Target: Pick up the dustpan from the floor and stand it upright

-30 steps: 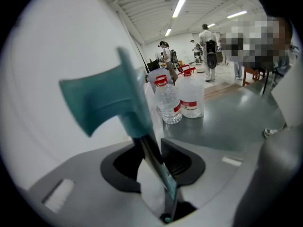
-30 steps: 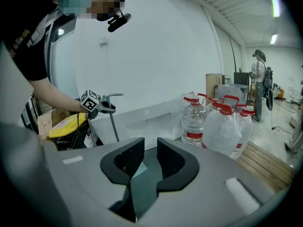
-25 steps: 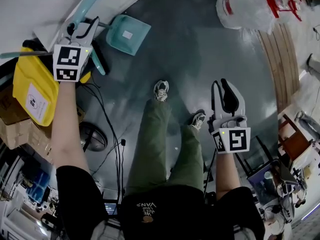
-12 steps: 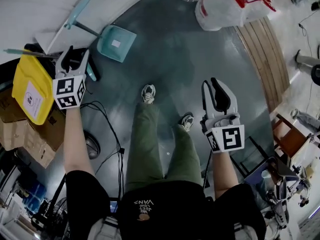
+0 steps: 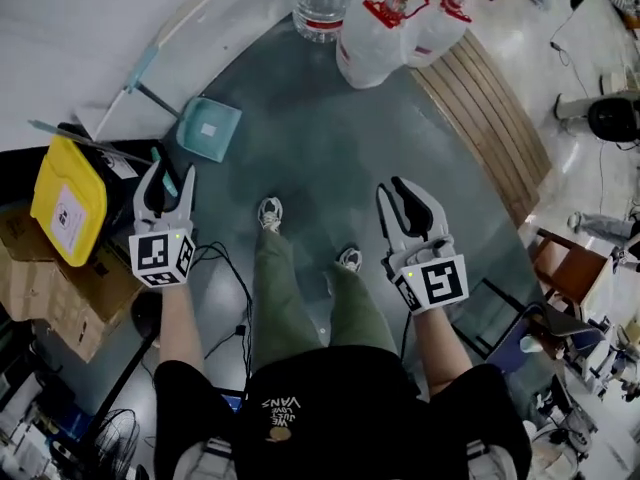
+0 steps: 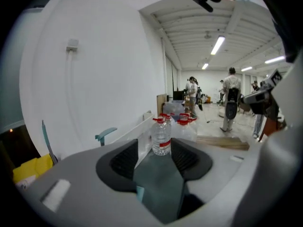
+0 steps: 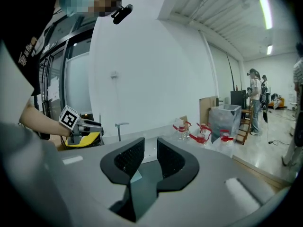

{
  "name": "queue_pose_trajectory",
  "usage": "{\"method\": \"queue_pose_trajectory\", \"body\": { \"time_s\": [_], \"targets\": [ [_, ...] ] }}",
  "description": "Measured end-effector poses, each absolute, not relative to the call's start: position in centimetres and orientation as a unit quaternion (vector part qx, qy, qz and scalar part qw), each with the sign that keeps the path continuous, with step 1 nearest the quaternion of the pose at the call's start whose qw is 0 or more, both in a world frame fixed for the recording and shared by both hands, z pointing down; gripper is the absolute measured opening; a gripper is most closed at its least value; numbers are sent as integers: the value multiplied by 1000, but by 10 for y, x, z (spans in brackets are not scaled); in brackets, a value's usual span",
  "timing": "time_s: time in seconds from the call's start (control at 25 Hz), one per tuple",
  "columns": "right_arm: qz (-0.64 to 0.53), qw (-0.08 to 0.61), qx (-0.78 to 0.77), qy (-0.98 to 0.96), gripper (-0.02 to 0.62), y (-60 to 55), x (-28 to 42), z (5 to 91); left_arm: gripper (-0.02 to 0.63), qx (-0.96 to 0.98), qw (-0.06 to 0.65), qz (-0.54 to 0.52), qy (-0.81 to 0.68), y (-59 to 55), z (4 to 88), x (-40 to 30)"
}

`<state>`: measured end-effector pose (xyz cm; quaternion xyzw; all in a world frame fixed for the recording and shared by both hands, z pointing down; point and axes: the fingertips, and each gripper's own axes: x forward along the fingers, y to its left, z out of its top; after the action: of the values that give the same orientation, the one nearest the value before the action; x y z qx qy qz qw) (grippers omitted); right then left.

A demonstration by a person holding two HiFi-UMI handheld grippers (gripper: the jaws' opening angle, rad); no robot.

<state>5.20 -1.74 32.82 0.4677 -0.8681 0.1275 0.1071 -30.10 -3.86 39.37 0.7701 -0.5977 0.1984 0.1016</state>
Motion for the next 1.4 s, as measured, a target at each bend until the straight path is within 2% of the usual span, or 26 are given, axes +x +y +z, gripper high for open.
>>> {"method": "queue_pose_trajectory", "body": {
  "time_s": [0.2, 0.4, 0.76, 1.24, 1.4],
  "targets": [
    [106, 88, 480, -866, 83, 5, 87, 277, 261, 783, 142, 120, -594, 2, 339, -248],
    [85, 59, 482, -870, 83, 17, 106, 234, 132, 799, 128, 80, -582, 20, 284, -204],
    [78, 28, 453, -888, 83, 74, 126, 195, 58, 840, 101, 50, -530, 61, 235, -107],
    [78, 35, 432, -898, 80, 128, 172, 181, 52, 872, 80, 50, -480, 120, 206, -15],
    [74, 33, 425, -902, 37, 138, 180, 175, 52, 876, 75, 46, -474, 137, 196, -1]
  ]
}}
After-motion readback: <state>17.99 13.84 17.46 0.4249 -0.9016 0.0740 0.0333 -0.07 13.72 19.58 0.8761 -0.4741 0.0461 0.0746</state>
